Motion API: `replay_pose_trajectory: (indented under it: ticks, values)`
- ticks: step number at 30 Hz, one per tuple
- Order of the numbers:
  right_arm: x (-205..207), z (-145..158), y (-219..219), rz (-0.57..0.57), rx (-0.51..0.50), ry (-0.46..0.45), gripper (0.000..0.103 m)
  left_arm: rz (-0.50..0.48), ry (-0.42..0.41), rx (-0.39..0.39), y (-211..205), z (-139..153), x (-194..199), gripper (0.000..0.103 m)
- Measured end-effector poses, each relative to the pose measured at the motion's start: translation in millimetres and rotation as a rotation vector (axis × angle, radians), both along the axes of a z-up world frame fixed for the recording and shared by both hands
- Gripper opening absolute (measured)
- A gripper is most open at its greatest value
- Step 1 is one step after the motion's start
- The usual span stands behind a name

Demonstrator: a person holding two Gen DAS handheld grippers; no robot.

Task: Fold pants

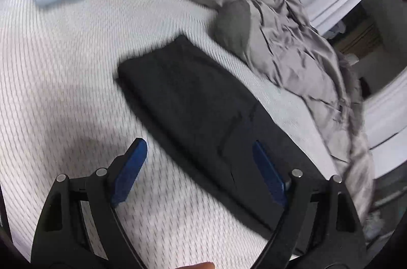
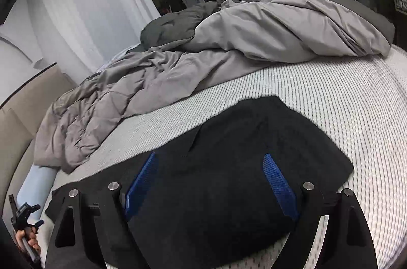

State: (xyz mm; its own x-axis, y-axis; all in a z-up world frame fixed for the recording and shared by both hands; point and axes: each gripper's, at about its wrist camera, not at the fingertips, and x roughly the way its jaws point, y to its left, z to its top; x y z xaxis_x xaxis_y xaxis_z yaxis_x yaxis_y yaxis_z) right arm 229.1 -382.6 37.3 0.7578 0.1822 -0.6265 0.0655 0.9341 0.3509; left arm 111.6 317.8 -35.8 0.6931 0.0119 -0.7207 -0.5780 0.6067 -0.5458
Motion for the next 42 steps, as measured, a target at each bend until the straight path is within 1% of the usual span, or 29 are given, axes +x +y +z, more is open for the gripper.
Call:
replay_pose_trajectory:
  ticks: [2, 5, 7, 9, 10, 11, 14, 15, 16, 17, 18, 19, 20, 21, 23, 26, 27, 28, 29, 30, 31, 32, 35, 36, 38, 40, 42]
  values:
    - [-17.3, -6.5, -4.3, 0.005, 0.029, 0.007, 0.086, 0.004, 0.008, -0.043, -13.1, -11.2, -14.4, 0.080]
    - [-44.0, -15.7, -19.0, 0.002, 0.067, 0.012, 0.086, -0.028, -0.006, -0.096, -29.0, -28.4, -25.8, 0.080]
    - [-57.0, -24.3, -29.9, -0.003, 0.097, 0.021, 0.086, -0.050, -0.009, -0.131, -33.4, -39.5, -18.3, 0.080]
    - [-64.3, -33.6, -40.8, 0.002, 0.138, 0.048, 0.086, -0.061, -0.034, -0.183, -36.8, -50.9, -4.5, 0.080]
    - [-65.8, -38.5, -46.5, 0.006, 0.159, 0.062, 0.086, -0.065, -0.037, -0.189, -36.0, -55.0, 0.8, 0.080]
    - [-66.4, -42.8, -52.2, 0.007, 0.178, 0.073, 0.086, -0.064, -0.033, -0.186, -35.3, -59.2, 11.1, 0.077]
    - [-67.3, -58.6, -66.5, -0.023, 0.218, 0.126, 0.086, -0.028, -0.046, -0.163, -29.2, -65.9, 36.7, 0.062]
    - [-66.3, -63.7, -70.0, -0.031, 0.233, 0.146, 0.086, -0.016, -0.048, -0.155, -26.9, -66.0, 39.9, 0.043]
    - [-66.3, -70.3, -74.0, -0.044, 0.247, 0.174, 0.086, 0.017, -0.035, -0.142, -24.2, -67.1, 44.1, 0.015]
    - [-67.0, -75.2, -78.8, -0.067, 0.256, 0.191, 0.086, 0.044, -0.029, -0.145, -21.7, -68.7, 43.5, 0.007]
    - [-68.0, -79.1, -82.6, -0.080, 0.272, 0.200, 0.086, 0.060, -0.045, -0.168, -17.8, -70.4, 41.1, 0.004]
    - [-69.8, -82.4, -85.9, -0.082, 0.306, 0.202, 0.086, 0.077, -0.078, -0.208, -13.7, -72.5, 35.9, 0.003]
    - [-70.2, -83.6, -88.0, -0.078, 0.328, 0.198, 0.086, 0.081, -0.092, -0.222, -11.2, -72.6, 34.4, 0.003]
    - [-70.2, -85.1, -89.1, -0.071, 0.353, 0.193, 0.086, 0.076, -0.096, -0.221, -9.9, -72.3, 35.1, 0.003]
    - [-66.6, -88.7, -89.7, -0.068, 0.394, 0.178, 0.086, 0.065, -0.085, -0.189, -10.8, -71.9, 38.9, 0.002]
    - [-44.8, -97.5, -86.8, -0.080, 0.428, 0.156, 0.086, 0.063, -0.080, -0.157, -12.3, -70.6, 40.6, 0.001]
    - [-35.8, -100.7, -86.1, -0.090, 0.440, 0.146, 0.081, 0.064, -0.085, -0.155, -13.2, -69.7, 41.4, 0.001]
    - [-27.4, -104.6, -86.0, -0.104, 0.451, 0.134, 0.050, 0.064, -0.093, -0.154, -13.2, -68.2, 39.4, 0.001]
    - [-20.3, -108.9, -88.2, -0.110, 0.464, 0.144, 0.028, 0.061, -0.101, -0.153, -12.0, -66.6, 31.3, 0.001]
    - [-15.5, -115.0, -89.6, -0.112, 0.502, 0.172, 0.018, 0.061, -0.107, -0.149, -12.3, -63.6, 26.2, 0.001]
    - [-20.1, -118.0, -92.0, -0.127, 0.561, 0.158, 0.015, 0.050, -0.116, -0.141, -13.8, -58.0, 21.0, 0.001]
    - [-23.5, -115.2, -92.0, -0.129, 0.567, 0.136, 0.014, 0.041, -0.125, -0.130, -14.2, -53.4, 13.2, 0.001]
    - [-48.9, -94.6, -86.2, -0.097, 0.494, 0.083, 0.013, 0.036, -0.128, -0.066, -15.4, -39.4, -18.1, 0.001]
    - [-58.0, -89.1, -83.0, -0.089, 0.478, 0.082, 0.013, 0.037, -0.127, -0.052, -15.9, -36.1, -26.8, 0.001]
    - [-75.0, -83.7, -81.4, -0.074, 0.481, 0.079, 0.013, 0.036, -0.119, -0.039, -16.4, -31.7, -48.4, 0.001]
    - [-89.6, -86.5, -80.9, -0.079, 0.472, 0.099, 0.013, 0.028, -0.101, -0.018, -19.1, -31.4, -70.2, 0.001]
    - [-102.0, -93.3, -79.4, -0.090, 0.463, 0.128, 0.014, 0.024, -0.069, -0.012, -19.2, -36.9, -89.3, 0.002]
